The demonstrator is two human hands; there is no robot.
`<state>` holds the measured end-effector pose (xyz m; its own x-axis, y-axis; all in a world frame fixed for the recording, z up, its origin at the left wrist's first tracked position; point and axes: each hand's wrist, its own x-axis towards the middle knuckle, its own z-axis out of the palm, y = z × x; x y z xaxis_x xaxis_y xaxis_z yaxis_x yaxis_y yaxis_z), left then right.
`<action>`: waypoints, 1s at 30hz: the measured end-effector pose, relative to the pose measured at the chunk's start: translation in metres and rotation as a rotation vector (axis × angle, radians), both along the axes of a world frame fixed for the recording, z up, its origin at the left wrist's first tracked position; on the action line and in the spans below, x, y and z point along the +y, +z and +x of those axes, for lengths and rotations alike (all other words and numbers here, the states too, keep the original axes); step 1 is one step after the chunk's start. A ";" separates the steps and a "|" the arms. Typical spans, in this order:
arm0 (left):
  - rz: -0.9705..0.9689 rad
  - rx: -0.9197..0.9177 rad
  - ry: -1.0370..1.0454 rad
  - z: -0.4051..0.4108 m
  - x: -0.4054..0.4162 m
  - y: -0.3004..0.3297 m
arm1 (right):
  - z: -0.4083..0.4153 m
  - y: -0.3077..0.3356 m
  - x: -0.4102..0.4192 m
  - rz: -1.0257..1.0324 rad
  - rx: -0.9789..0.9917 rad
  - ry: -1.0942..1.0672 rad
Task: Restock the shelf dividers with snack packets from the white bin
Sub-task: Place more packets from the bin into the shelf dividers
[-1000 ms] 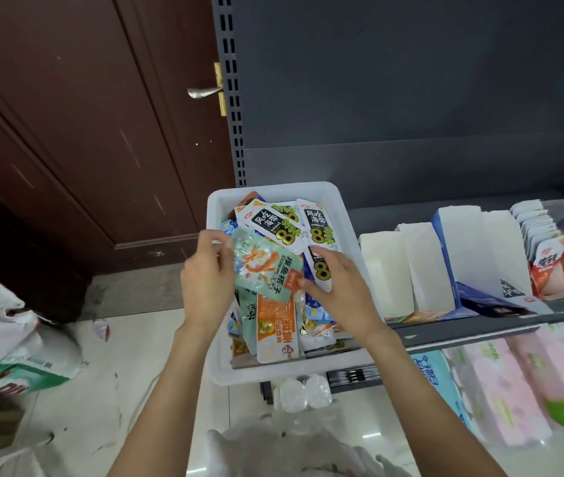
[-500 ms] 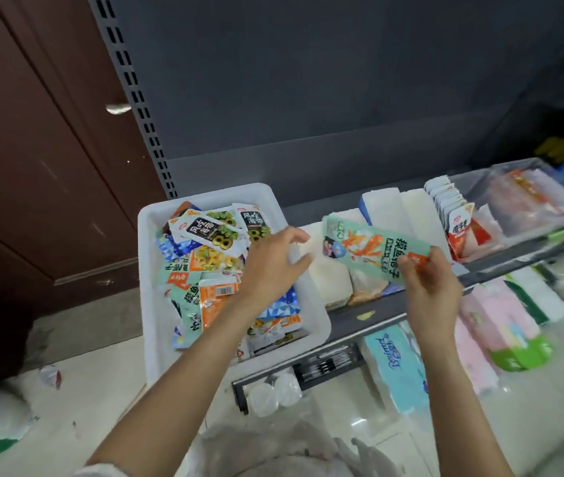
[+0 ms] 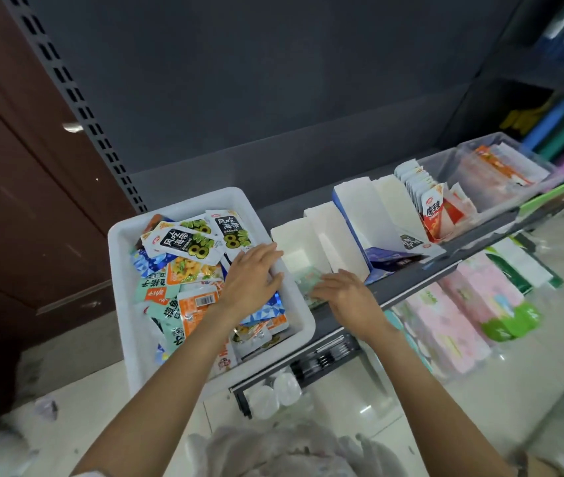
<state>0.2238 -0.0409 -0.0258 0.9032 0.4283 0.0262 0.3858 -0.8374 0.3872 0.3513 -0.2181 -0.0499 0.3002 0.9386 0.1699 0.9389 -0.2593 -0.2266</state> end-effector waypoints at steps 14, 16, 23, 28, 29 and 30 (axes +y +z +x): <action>0.029 0.065 0.407 -0.086 0.001 -0.002 | -0.069 0.053 0.064 -0.039 0.348 0.029; -0.062 0.055 0.438 -0.083 0.001 -0.006 | -0.079 0.038 0.083 -0.275 0.240 0.031; -0.362 -0.017 0.543 -0.072 -0.002 -0.004 | -0.090 0.027 0.093 -0.313 0.321 -0.007; -0.477 -0.057 0.645 -0.097 0.005 0.022 | -0.081 0.033 0.086 -0.465 0.172 0.033; -0.446 -0.060 0.671 -0.107 0.008 0.030 | -0.082 0.035 0.086 -0.481 0.139 0.047; -0.403 -0.077 0.692 -0.117 0.012 0.037 | -0.083 0.038 0.086 -0.466 0.153 0.067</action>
<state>0.1073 -0.0291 0.0115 0.4315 0.8800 -0.1984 0.7258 -0.2080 0.6557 0.2679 -0.1324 -0.0118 0.2257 0.9223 -0.3138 0.9218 -0.3064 -0.2375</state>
